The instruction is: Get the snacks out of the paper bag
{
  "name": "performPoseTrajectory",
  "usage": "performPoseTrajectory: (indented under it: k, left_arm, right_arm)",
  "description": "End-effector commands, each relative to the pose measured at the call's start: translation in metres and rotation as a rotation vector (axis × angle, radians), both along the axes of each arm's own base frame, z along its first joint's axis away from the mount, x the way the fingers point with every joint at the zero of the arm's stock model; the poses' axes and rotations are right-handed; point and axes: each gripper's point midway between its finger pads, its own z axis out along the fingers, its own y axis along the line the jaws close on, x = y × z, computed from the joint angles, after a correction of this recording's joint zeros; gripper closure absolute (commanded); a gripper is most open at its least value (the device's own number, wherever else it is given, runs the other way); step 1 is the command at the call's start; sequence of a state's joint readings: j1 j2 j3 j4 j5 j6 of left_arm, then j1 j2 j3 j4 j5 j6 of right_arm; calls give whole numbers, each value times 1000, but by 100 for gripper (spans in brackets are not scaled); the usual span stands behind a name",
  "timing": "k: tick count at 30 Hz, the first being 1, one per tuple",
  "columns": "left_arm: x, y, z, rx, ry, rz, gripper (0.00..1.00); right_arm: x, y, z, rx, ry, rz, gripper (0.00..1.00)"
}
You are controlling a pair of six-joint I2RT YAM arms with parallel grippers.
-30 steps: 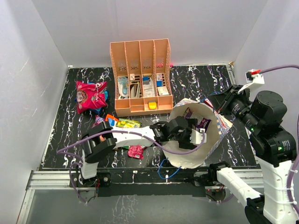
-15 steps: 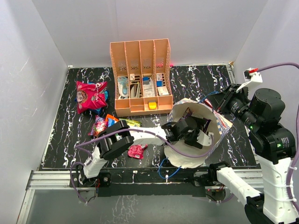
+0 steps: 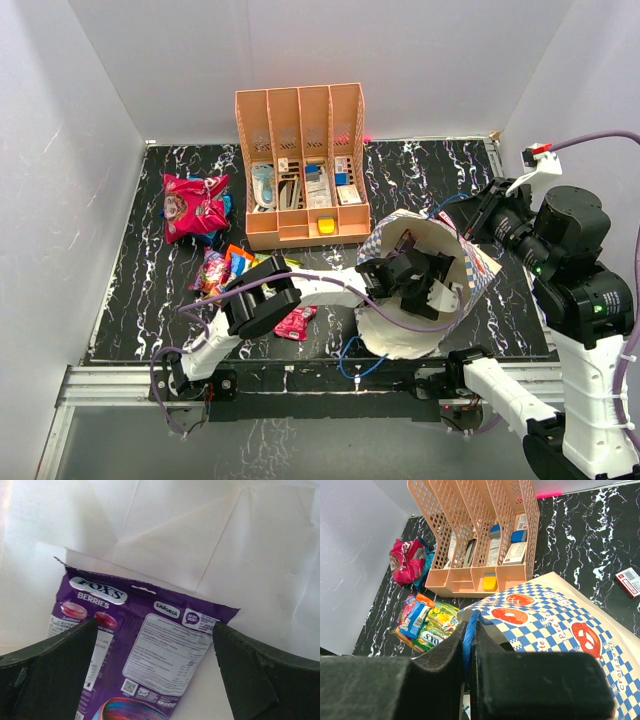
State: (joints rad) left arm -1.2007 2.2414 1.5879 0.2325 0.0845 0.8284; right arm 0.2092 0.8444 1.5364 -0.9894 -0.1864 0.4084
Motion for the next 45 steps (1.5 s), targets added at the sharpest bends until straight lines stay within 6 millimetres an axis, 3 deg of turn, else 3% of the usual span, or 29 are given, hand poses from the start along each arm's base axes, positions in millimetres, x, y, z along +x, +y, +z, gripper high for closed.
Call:
performPoseTrajectory:
  k: [1, 4, 7, 11, 17, 22, 29, 38, 45]
  left_arm:
    - [-1, -4, -11, -8, 68, -4, 4]
    - [13, 1, -28, 37, 33, 44, 12]
    - [34, 7, -32, 39, -25, 124, 23]
    - [48, 9, -17, 7, -86, 169, 44]
    - [45, 8, 8, -32, -80, 150, 76]
    - [47, 10, 10, -33, -82, 155, 96]
    - [39, 17, 25, -52, -70, 143, 100]
    - [11, 32, 83, -170, 45, 121, 100]
    - [-4, 28, 92, -192, 41, 126, 100]
  right_arm:
    - [-1, 0, 30, 17, -96, 5, 92]
    - [-1, 0, 29, 16, -93, 5, 92]
    - [-1, 1, 26, 15, -87, 8, 92]
    - [0, 1, 25, 13, -85, 6, 92]
    - [0, 0, 26, 13, -87, 3, 92]
    - [0, 0, 27, 13, -89, 3, 92]
    - [-2, -2, 27, 11, -85, -4, 92]
    - [0, -2, 26, 12, -88, -11, 92]
    - [-1, -4, 26, 4, -89, -15, 92]
